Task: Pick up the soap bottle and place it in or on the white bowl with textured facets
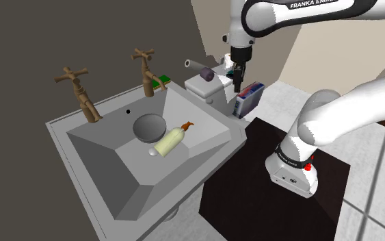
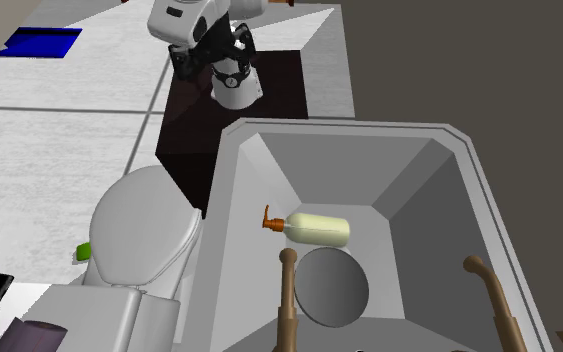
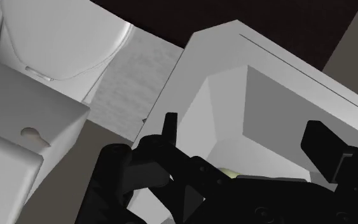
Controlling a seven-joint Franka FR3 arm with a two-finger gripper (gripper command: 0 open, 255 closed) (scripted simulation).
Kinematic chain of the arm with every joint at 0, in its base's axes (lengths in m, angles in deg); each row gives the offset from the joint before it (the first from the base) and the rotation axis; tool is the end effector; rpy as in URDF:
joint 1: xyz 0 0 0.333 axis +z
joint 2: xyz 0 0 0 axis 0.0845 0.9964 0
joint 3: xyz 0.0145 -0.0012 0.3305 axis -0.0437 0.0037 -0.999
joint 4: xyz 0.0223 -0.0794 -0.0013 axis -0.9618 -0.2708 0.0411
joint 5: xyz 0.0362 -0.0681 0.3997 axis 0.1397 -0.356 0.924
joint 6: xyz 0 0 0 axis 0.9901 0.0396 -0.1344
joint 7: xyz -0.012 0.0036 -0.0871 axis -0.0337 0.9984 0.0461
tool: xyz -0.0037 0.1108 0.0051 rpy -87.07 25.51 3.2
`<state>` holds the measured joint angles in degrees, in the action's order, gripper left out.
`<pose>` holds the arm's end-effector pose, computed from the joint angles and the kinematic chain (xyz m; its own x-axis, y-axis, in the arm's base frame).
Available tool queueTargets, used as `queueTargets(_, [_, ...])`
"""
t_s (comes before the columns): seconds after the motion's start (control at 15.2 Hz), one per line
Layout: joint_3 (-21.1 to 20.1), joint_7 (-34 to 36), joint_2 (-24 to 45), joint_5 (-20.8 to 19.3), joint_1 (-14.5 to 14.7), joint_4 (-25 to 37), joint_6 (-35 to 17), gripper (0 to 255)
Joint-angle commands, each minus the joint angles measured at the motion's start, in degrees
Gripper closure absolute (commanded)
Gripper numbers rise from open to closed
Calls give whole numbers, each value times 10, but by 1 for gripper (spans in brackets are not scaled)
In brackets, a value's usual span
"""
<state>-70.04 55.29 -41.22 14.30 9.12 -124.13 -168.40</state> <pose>0.3292 0.0280 0.4812 0.9150 0.3666 -0.1686 0.3649 -0.9301 -0.0424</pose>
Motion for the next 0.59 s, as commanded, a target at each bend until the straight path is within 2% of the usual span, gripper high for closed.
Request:
queueTargets(0.0, [2, -28, 38, -9, 9, -7, -52, 0])
queueTargets(0.53, [1, -122, 193, -41, 37, -13, -235, 0])
